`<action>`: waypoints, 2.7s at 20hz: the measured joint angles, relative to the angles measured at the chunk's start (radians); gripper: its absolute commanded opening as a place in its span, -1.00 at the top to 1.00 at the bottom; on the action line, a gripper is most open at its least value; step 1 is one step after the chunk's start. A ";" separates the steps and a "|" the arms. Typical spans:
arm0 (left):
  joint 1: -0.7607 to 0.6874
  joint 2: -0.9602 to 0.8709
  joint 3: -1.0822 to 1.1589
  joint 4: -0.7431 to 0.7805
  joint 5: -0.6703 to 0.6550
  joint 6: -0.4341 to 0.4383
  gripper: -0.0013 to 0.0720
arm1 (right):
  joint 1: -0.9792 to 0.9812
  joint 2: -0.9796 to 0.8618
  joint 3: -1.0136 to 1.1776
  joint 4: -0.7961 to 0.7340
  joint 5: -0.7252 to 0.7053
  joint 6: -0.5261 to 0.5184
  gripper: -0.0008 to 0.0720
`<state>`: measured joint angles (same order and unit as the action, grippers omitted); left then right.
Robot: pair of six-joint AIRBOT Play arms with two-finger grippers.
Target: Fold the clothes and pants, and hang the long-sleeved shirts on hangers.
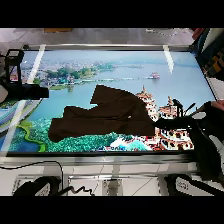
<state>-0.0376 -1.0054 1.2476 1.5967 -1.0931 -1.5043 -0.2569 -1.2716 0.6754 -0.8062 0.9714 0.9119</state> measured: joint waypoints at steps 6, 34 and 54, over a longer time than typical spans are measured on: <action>0.000 0.000 0.000 0.000 0.000 0.000 0.94 | 0.062 -0.083 0.004 0.019 -0.039 -0.010 0.03; 0.385 -0.367 -0.113 -0.353 -0.158 0.191 -0.50 | 0.072 -0.111 0.192 0.129 0.059 -0.141 0.94; 0.472 -0.648 -0.113 -0.607 -0.258 0.508 0.95 | 0.072 -0.111 0.194 0.129 0.057 -0.138 0.95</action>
<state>0.4347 -1.6531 1.1347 0.9901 -1.3514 -0.9962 -0.1848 -1.3827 0.8692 -0.6773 1.0283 0.7738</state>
